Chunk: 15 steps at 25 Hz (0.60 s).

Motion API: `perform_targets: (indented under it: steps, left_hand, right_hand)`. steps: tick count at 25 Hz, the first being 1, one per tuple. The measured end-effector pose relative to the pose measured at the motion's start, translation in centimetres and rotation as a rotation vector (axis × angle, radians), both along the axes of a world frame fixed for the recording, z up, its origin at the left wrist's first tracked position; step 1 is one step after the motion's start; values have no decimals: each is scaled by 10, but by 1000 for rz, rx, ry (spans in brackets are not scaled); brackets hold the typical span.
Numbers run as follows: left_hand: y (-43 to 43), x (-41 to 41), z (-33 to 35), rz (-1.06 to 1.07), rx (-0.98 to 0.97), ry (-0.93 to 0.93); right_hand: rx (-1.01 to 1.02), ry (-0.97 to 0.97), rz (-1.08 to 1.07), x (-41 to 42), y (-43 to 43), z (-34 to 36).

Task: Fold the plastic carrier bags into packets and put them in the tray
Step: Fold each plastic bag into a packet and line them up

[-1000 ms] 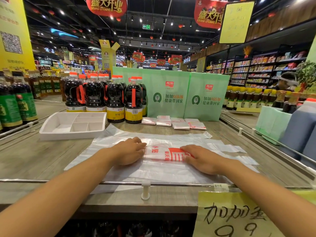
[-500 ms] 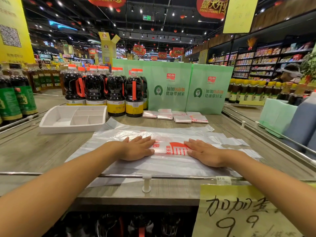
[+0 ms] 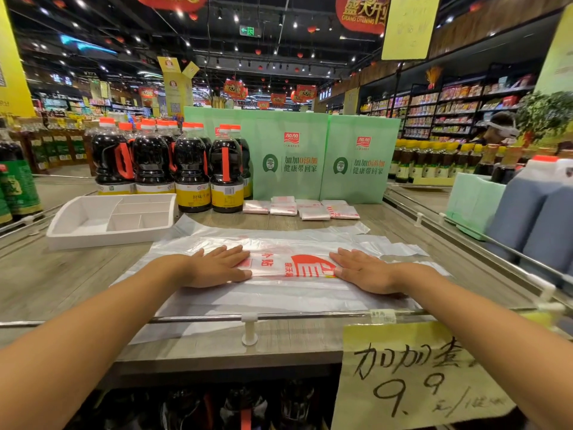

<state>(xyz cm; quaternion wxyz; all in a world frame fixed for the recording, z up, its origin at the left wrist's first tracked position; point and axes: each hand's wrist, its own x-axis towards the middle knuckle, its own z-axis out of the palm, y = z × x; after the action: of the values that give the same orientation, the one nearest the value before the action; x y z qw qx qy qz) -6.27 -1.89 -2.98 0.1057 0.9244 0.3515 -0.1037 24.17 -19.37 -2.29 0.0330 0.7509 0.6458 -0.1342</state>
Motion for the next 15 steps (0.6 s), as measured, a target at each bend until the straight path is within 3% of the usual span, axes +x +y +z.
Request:
perform_targets:
  steps: [3,7,15]
  left_hand:
    - [-2,-4,3,10,-37,-80]
    - [-5,-8,3,-23,72,-294]
    - [-9,-10,6,-46,193,-428]
  right_hand:
    - [0,1,-8,3,-5,0]
    - [144,44,31,1,-10,2]
    - [316,-152,114,-9,-7,7]
